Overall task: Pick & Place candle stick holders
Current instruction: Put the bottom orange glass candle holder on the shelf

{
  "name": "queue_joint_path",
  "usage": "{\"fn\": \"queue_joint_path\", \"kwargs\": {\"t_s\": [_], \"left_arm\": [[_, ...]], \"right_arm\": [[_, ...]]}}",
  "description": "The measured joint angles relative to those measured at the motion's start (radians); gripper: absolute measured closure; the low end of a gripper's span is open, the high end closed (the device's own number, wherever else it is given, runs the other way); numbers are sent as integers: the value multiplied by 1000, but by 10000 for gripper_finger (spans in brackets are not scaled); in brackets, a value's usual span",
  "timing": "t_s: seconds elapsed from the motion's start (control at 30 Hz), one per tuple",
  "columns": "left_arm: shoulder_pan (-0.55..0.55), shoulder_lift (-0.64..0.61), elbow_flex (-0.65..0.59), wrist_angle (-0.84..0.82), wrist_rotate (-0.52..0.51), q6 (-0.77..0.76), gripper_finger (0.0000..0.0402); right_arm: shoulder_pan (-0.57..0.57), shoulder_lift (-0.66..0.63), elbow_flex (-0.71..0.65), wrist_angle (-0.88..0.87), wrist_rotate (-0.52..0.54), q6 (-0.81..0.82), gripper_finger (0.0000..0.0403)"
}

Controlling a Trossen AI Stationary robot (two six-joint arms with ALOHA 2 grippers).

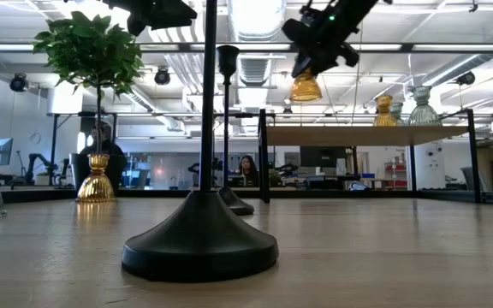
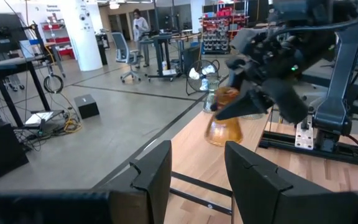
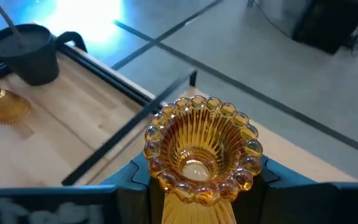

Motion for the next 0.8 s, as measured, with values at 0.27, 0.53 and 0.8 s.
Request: {"fn": "queue_joint_path", "kwargs": {"t_s": [0.27,0.53,0.8], "left_arm": [[0,0,0,-12,0,0,248],[0,0,0,-17,0,0,248],[0,0,0,-20,0,6,248]], "right_arm": [[-89,138,101,8,-9,-45,283],[-193,205,110,110,-113,-49,283],[-236,244,109,179,-160,-87,283]]}}
